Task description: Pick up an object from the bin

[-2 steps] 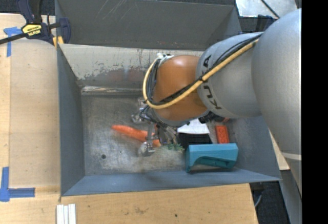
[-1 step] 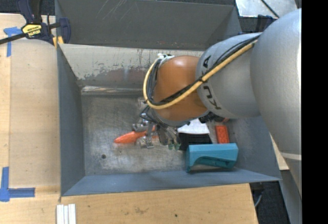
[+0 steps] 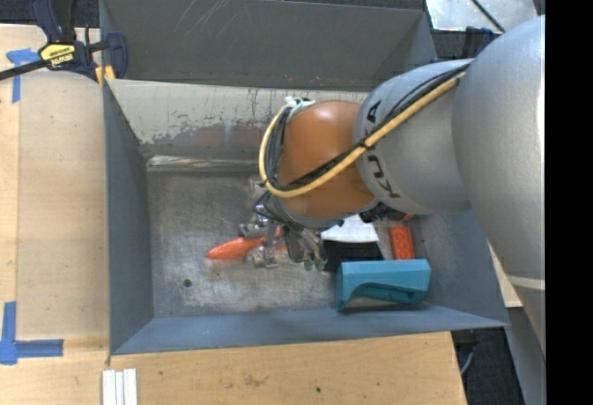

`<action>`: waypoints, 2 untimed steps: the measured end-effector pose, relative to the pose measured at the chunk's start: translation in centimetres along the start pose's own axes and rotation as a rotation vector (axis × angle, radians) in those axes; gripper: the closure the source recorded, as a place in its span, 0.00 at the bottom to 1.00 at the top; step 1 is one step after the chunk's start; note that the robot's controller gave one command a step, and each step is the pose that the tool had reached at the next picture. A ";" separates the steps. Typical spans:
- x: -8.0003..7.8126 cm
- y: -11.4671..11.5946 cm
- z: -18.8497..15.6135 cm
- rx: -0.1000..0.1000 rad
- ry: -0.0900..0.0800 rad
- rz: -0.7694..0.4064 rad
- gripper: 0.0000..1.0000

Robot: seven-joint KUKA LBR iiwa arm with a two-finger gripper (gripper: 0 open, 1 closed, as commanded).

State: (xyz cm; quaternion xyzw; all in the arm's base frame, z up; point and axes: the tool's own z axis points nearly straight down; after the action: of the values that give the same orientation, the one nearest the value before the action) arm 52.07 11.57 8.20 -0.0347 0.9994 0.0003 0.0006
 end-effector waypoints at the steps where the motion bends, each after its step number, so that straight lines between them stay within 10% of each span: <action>1: 0.1 0.0 -0.5 0.001 0.004 -0.001 1.00; 2: 0.2 0.0 -2.1 0.001 0.005 -0.001 1.00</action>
Offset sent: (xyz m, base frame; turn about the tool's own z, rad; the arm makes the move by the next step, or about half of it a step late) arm 0.0000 0.0001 0.0122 0.0000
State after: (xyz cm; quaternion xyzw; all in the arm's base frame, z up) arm 51.89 11.53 10.33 -0.0351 0.9994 -0.0003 -0.0017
